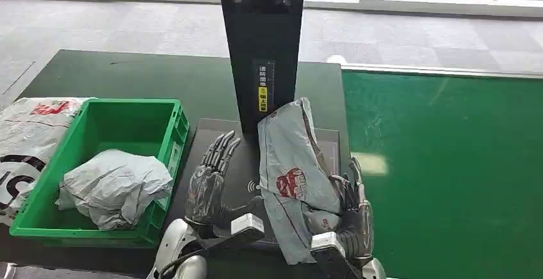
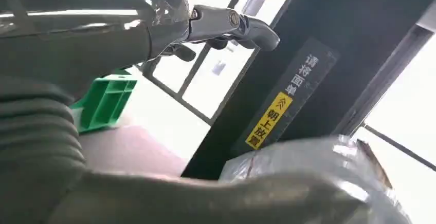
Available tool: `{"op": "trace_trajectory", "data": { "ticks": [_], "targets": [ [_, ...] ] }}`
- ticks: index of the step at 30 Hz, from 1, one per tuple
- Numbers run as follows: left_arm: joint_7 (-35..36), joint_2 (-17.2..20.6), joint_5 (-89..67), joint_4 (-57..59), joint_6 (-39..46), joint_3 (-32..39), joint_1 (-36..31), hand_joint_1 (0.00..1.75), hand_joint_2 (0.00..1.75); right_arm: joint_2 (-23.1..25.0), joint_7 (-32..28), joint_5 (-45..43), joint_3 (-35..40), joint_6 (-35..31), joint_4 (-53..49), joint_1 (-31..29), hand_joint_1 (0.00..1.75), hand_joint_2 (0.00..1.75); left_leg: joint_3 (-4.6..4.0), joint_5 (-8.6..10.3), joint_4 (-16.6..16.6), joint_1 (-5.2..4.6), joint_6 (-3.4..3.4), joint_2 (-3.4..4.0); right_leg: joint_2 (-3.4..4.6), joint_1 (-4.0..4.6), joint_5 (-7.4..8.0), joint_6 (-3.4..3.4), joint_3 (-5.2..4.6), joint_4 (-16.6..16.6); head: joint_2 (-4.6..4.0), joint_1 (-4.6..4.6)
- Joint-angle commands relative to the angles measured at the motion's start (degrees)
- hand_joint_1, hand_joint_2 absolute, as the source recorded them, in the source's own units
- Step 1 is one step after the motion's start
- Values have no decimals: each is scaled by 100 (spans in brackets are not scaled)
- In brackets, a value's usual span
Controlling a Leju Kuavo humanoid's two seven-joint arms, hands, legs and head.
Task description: Moved the parcel from conveyor to table for the left to box.
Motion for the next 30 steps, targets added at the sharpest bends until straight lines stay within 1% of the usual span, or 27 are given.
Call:
{"op": "trace_trajectory", "data": {
  "ticks": [1, 11, 12, 13, 14, 15, 16, 17, 18, 19, 20, 21, 22, 23, 24, 25, 26, 27, 28, 29, 30],
  "targets": [
    [-183, 76, 354, -110, 13, 313, 96, 0, 175, -134, -40, -158, -245, 79, -144, -3, 0, 175, -2, 12, -14, -4, -1, 3, 4, -4, 11, 5, -5, -10, 0, 0],
    [-183, 76, 354, -110, 13, 313, 96, 0, 175, -134, -40, -158, -245, 79, -144, -3, 0, 175, 2, 9, -14, -4, -1, 2, 2, -5, 11, 6, 1, -9, 0, 0],
    [-419, 18, 752, -214, 105, 390, 141, 0, 175, 171, 557, 1457, -565, -809, 139, -38, 0, 175, 1, 6, -8, -3, -1, 2, 2, -3, 8, 6, 1, -5, 0, 0],
    [-612, 0, 1127, -287, 158, 443, 168, 0, 175, -66, 515, 202, -82, 643, 287, -176, 0, 175, 1, 10, -14, -3, -2, 2, 3, -3, 12, 6, 2, -11, 0, 0],
    [-959, -56, 1737, -375, 292, 540, 202, 0, 175, 49, 505, -39, -348, 425, 696, -370, 0, 175, 4, 5, -8, 0, -1, 10, 10, 0, 10, 4, 3, -6, 0, 0],
    [-1165, -7, 2056, -420, 324, 549, 292, 0, 175, 85, 122, -891, -406, 756, 1229, -662, 0, 175, 5, 8, -13, -2, -1, 17, 17, -2, 14, 5, 0, -10, 0, 0],
    [-1283, 0, 2214, -441, 337, 562, 349, 0, 175, 120, 160, -343, -587, 80, 1546, -805, 0, 175, 9, 10, -19, -1, -3, 28, 29, -1, 20, 5, 2, -15, 0, 0],
    [-1402, -1, 2418, -476, 325, 567, 388, 0, 175, 115, 93, -584, -578, 294, 1572, -839, 0, 175, 15, 6, -17, 4, -1, 28, 30, 5, 19, 5, 13, -17, 0, 0],
    [-1456, -2, 2536, -475, 291, 566, 390, 0, 175, 91, 99, -450, -615, 174, 1567, -829, 0, 175, 16, 11, -24, 3, -2, 39, 39, 4, 25, 6, 9, -22, 0, 0],
    [-1499, 7, 2675, -449, 275, 576, 384, 0, 175, 171, 664, 856, -714, -585, 1564, -757, 0, 175, 14, 17, -31, 0, -3, 40, 37, 1, 28, 7, 4, -24, 0, 0],
    [-1552, 18, 2790, -414, 268, 585, 345, 0, 175, 113, 622, 280, -563, 39, 1413, -672, 0, 175, 7, 12, -17, -2, -2, 13, 10, -1, 15, 6, 4, -11, 0, 0],
    [-1564, 20, 2811, -358, 285, 582, 289, 0, 175, 126, 933, 867, -699, -336, 1472, -646, 0, 175, 5, 16, -19, -1, -1, -1, -4, -1, 16, 7, 5, -16, 0, 0],
    [-1610, 18, 2868, -326, 260, 560, 242, 0, 175, 138, 976, 549, -682, -32, 1534, -661, 0, 175, 1, 22, -24, -3, 0, -8, -9, -3, 19, 7, 2, -19, 0, 0],
    [-1610, 8, 2873, -276, 271, 538, 188, 0, 175, 165, 1082, 795, -774, -289, 1741, -729, 0, 175, 5, 13, -13, 0, 0, -10, -12, 0, 11, 6, 7, -11, 0, 0],
    [-1613, -1, 2902, -204, 273, 504, 115, 0, 175, 157, 952, 409, -799, -3, 2081, -858, 0, 175, 2, 18, -18, -2, -1, -11, -12, -2, 15, 7, 3, -14, 0, 0],
    [-1629, -23, 2941, -173, 271, 485, 62, 0, 175, 173, 1473, 1707, -911, -794, 2458, -980, 0, 175, 4, 22, -26, -2, -1, -3, -4, -3, 21, 8, 3, -21, 0, 0],
    [-1624, -45, 2956, -156, 279, 469, 12, 0, 175, 385, 1639, 2155, -1083, -612, 2585, -1023, 0, 175, 7, 14, -15, 1, -1, -2, -4, 0, 14, 5, 8, -12, 0, 0],
    [-1618, -52, 3005, -133, 262, 444, -53, 0, 175, 362, 952, 582, -993, 346, 2920, -1223, 0, 175, 8, 20, -21, 0, -2, -4, -5, 0, 19, 5, 9, -18, 0, 0],
    [-1640, -53, 3044, -108, 246, 415, -116, 0, 175, 292, 1387, 1546, -908, -454, 3256, -1387, 0, 175, 2, 22, -22, -1, -2, -6, -7, -1, 20, 5, 3, -17, 0, 0],
    [-1656, -58, 3092, -99, 249, 400, -158, 0, 175, 334, 1194, 1007, -829, -55, 3350, -1500, 0, 175, 4, 24, -23, 0, -2, -2, -4, 0, 24, 6, 3, -19, 0, 0],
    [-1703, -70, 3207, -42, 227, 387, -237, 0, 175, 274, 1198, 914, -741, 100, 3488, -1654, 0, 175, 3, 26, -25, -2, -1, -4, -5, -3, 25, 7, 2, -20, 0, 0]
  ]
}}
